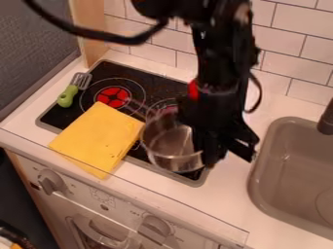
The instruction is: Move the silver pot to the bottom right of the burner
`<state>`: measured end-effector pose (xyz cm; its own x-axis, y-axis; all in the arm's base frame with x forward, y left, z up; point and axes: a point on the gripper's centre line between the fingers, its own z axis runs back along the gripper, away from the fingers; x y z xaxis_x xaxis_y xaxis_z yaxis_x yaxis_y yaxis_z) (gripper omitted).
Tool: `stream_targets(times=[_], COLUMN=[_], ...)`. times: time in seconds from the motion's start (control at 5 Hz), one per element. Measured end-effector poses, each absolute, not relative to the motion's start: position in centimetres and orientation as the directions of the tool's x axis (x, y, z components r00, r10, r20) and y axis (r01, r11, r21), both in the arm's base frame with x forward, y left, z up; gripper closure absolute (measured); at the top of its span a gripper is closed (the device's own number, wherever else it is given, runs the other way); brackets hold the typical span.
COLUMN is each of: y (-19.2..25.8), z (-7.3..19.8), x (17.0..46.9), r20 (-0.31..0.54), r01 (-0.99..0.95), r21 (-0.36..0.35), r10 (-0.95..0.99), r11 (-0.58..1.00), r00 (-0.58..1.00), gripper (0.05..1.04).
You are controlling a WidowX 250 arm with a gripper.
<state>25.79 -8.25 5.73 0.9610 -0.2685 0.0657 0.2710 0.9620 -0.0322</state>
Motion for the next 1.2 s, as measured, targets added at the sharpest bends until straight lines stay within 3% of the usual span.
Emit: stream_targets(times=[0.2, 0.4, 0.6, 0.8, 1.0, 1.2], y=[-8.0, -8.2, -8.1, -8.2, -8.2, -7.8], z=[3.1, 1.9, 1.5, 1.7, 5.3, 8.6], x=[25.5, 25.4, 25.3, 25.1, 25.0, 25.0], r20=[-0.019, -0.043, -0.058, -0.051, 0.056, 0.151], r01=[0.242, 0.231, 0.24, 0.266, 0.273, 0.254], r21=[-0.022, -0.036, -0.033, -0.031, -0.008, 0.026], r10=[-0.243, -0.233, -0.242, -0.267, -0.272, -0.255], r11=[0.97, 0.972, 0.97, 0.963, 0.962, 0.967], r00=[0.97, 0.972, 0.969, 0.962, 0.961, 0.955], gripper=[1.006, 0.972, 0.776, 0.474, 0.203, 0.069])
